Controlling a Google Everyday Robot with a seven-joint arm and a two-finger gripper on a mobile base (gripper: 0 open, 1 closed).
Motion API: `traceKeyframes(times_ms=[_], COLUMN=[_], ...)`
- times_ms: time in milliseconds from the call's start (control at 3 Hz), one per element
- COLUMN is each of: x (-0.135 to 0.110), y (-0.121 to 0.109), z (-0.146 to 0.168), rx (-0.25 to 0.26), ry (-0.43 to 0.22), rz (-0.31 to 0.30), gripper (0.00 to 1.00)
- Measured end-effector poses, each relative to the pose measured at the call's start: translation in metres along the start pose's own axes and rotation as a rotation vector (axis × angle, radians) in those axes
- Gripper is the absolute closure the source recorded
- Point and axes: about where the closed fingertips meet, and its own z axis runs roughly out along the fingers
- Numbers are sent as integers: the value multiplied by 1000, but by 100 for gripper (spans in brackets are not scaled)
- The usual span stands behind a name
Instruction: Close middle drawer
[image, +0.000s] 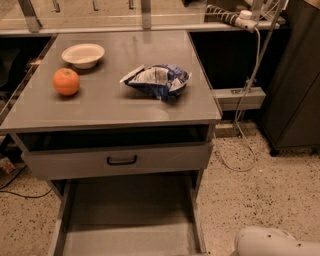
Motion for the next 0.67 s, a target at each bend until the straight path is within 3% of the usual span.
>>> traceKeyframes(times_ms=[333, 667], x=[-11, -11], y=[-16, -16], z=[22, 22], rx=[-4, -5], ry=[-30, -30], rz=[34, 34], gripper=[100, 100])
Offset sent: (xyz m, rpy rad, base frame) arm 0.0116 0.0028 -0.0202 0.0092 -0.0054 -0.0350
